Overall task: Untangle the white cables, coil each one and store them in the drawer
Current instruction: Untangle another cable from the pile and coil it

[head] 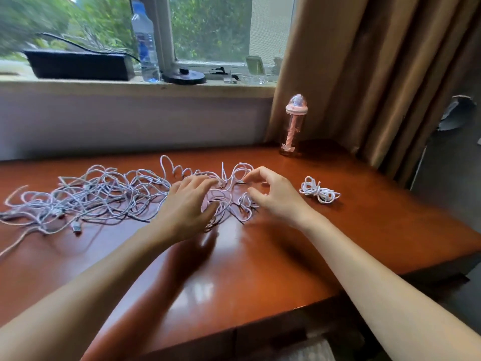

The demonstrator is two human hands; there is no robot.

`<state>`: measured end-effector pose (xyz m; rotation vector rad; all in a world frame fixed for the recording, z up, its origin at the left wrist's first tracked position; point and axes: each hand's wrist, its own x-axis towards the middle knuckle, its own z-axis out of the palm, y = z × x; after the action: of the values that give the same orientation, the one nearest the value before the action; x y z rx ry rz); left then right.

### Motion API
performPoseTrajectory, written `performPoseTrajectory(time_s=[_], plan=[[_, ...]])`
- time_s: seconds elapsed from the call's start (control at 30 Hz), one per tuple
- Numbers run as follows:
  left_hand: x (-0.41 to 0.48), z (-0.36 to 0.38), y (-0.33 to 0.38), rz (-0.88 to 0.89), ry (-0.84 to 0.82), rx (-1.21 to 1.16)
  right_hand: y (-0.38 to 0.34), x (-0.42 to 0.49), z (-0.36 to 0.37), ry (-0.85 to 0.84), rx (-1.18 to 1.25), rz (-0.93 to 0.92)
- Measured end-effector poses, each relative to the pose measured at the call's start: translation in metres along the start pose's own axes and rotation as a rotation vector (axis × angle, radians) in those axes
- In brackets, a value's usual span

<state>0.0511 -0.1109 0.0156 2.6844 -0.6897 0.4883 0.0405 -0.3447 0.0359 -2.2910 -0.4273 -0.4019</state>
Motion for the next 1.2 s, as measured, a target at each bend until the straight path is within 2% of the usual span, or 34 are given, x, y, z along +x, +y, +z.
performPoseTrajectory(time_s=[0.2,0.4,0.63,0.8,0.9,0.97,1.13,1.2], plan=[[-0.027,-0.005,-0.033,-0.018,0.087,-0.036,-0.018,0.015,0.044,-0.043,0.058,-0.029],[-0.046,0.0,-0.07,-0.142,0.061,0.0,-0.031,0.029,0.08,-0.075,0.066,-0.081],[-0.045,0.011,-0.08,-0.195,0.14,-0.042,-0.032,0.045,0.115,0.026,-0.14,-0.166],[-0.044,0.006,-0.083,-0.214,0.249,-0.258,-0.024,0.046,0.131,0.049,-0.267,-0.22],[-0.041,0.007,-0.081,-0.196,0.323,-0.222,-0.026,0.05,0.127,0.16,-0.159,-0.286],[-0.04,0.007,-0.081,-0.197,0.365,-0.183,-0.028,0.05,0.12,0.193,-0.045,-0.261],[-0.038,-0.006,-0.084,-0.201,0.428,-0.149,-0.044,0.045,0.109,0.098,0.297,-0.073],[-0.033,-0.018,-0.085,-0.202,0.45,-0.154,-0.05,0.045,0.106,0.064,0.359,-0.025]])
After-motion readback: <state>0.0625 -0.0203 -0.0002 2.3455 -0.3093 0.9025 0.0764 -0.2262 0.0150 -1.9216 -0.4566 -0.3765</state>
